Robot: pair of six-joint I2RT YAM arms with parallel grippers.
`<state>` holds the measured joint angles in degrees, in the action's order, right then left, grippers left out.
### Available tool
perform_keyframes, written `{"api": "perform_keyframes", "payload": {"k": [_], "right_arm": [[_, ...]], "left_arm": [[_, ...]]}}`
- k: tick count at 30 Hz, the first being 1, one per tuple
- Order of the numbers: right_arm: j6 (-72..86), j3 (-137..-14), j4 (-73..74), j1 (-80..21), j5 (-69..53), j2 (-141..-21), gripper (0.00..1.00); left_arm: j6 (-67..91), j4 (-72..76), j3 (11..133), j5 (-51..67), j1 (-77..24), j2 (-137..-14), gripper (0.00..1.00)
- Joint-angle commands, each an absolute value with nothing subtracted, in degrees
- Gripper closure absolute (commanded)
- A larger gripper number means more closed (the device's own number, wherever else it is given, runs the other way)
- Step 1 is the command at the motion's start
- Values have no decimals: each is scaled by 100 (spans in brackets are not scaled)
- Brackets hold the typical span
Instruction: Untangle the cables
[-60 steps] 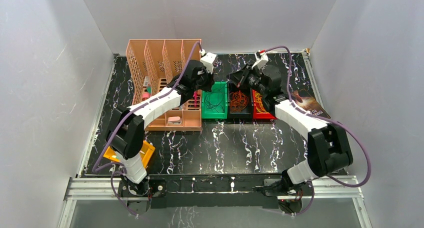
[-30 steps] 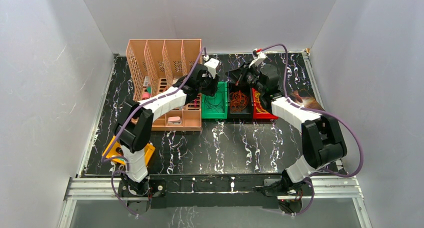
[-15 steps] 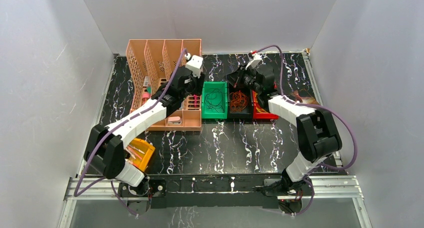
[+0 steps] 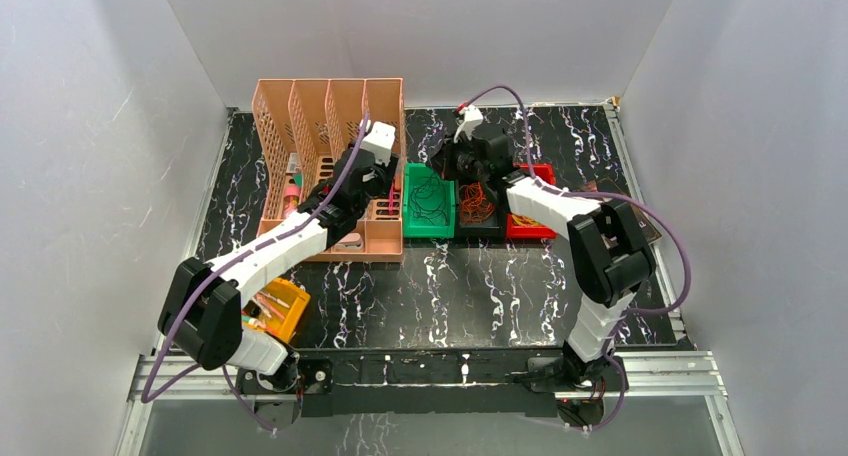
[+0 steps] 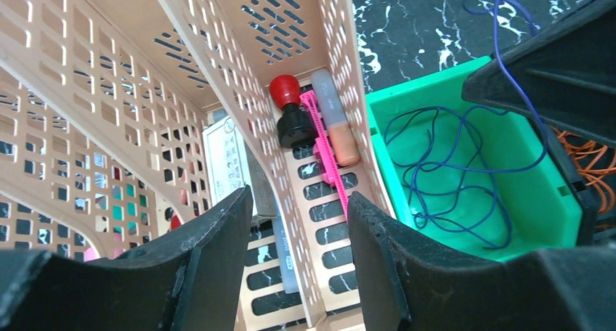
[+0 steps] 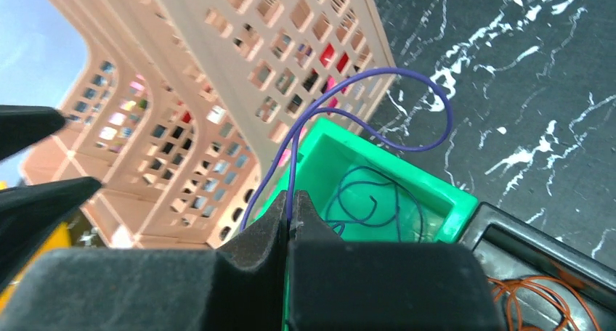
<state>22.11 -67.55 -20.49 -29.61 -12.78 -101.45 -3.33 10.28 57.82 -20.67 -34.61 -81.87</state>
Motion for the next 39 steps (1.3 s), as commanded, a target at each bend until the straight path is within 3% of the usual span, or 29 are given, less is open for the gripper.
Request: {"api": "perform_keyframes", "payload": {"k": [1, 17, 34, 39], "right_arm": [[1636, -7280, -1340, -3145, -553, -10396, 100], [443, -8835, 766, -3889, 584, -11484, 100], [561, -8837, 1538, -3958, 964, -11611, 100], [580, -8902, 1660, -3959, 816, -11606, 90]], "left_arm": [[-556, 1293, 5728, -2434, -3419, -7866, 50], [-660, 1543, 5529, -2765, -3384, -7540, 50], [-671, 1538, 5528, -2743, -3375, -7575, 50], [-671, 1538, 5529, -2733, -3376, -7585, 49]]}}
